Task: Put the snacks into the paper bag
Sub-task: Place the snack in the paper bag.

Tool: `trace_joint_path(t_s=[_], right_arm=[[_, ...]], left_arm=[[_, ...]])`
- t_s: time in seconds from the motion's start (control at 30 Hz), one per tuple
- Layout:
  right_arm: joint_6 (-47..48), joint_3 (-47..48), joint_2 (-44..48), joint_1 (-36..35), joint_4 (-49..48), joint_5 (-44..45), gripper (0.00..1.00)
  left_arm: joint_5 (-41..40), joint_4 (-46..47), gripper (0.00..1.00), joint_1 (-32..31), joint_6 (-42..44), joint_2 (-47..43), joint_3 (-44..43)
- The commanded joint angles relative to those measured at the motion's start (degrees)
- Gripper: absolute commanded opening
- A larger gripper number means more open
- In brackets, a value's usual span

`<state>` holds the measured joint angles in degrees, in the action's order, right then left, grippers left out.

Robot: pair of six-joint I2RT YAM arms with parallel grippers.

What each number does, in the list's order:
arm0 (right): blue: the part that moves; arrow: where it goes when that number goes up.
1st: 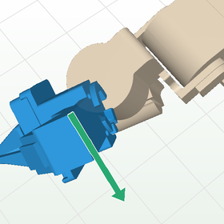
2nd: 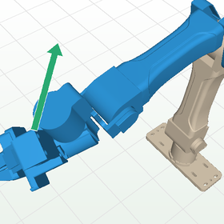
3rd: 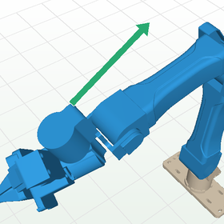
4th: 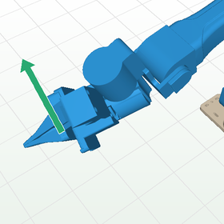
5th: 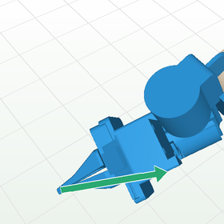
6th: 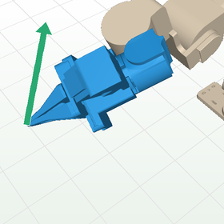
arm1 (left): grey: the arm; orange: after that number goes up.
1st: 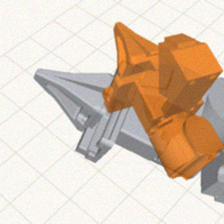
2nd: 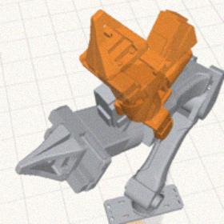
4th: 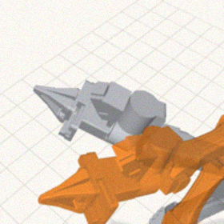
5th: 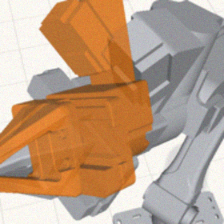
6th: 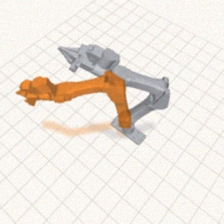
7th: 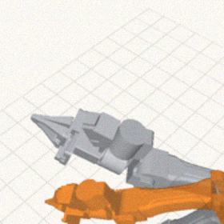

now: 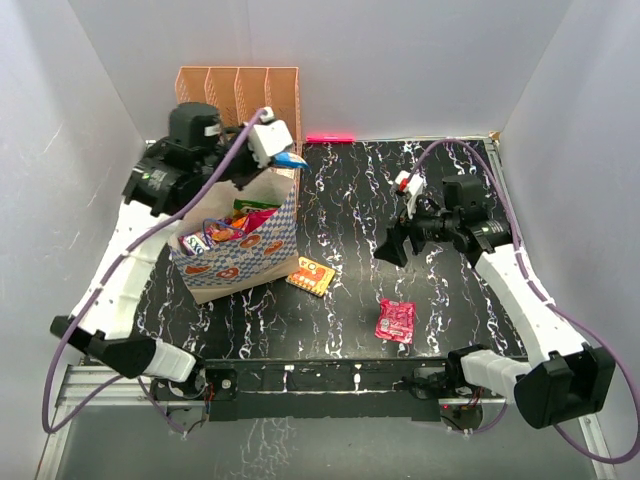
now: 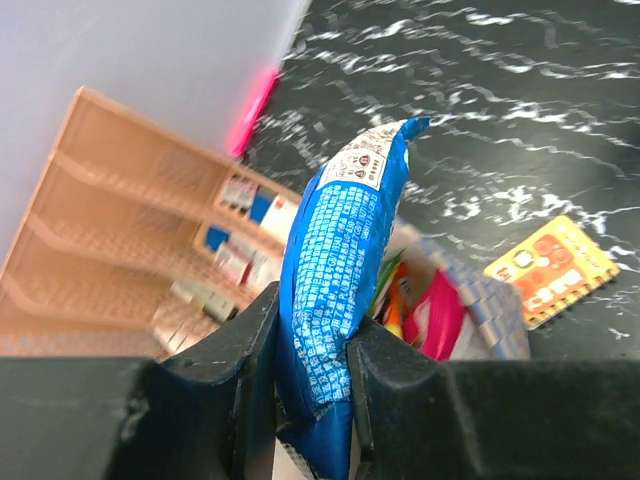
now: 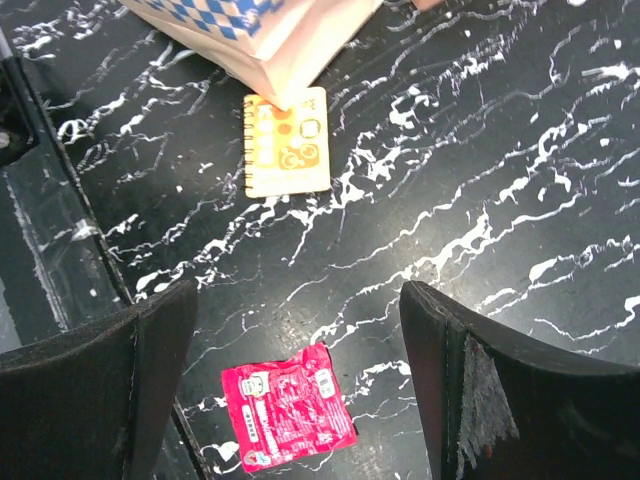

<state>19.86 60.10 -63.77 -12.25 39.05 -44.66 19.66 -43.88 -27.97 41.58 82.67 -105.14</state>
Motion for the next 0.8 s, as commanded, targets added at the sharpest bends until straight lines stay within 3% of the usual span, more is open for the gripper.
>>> trace_joint_path(t_s=[0.0, 0.23, 0.63, 0.77], right_arm=[[2.33, 1.05, -2.57, 0.12, 0.61, 4.73, 0.86], [3.19, 0.65, -4.24, -1.11, 0.87, 7.44, 0.86], [3.31, -0.87, -4.39, -1.94, 0.38, 9.49, 0.86], [3.43, -1.59, -3.84, -2.07, 0.24, 10.25, 0.86]], left_arm=[[-6.02, -4.68, 0.24, 3.11, -0.59, -6.32, -1.73], [-20.09, -10.12, 0.25, 6.15, 1.95, -9.79, 5.83], [-28.34, -16.70, 0.26, 7.31, 1.04, -7.61, 13.85], [-30.23, -16.33, 0.31, 7.30, 0.37, -6.73, 14.30]])
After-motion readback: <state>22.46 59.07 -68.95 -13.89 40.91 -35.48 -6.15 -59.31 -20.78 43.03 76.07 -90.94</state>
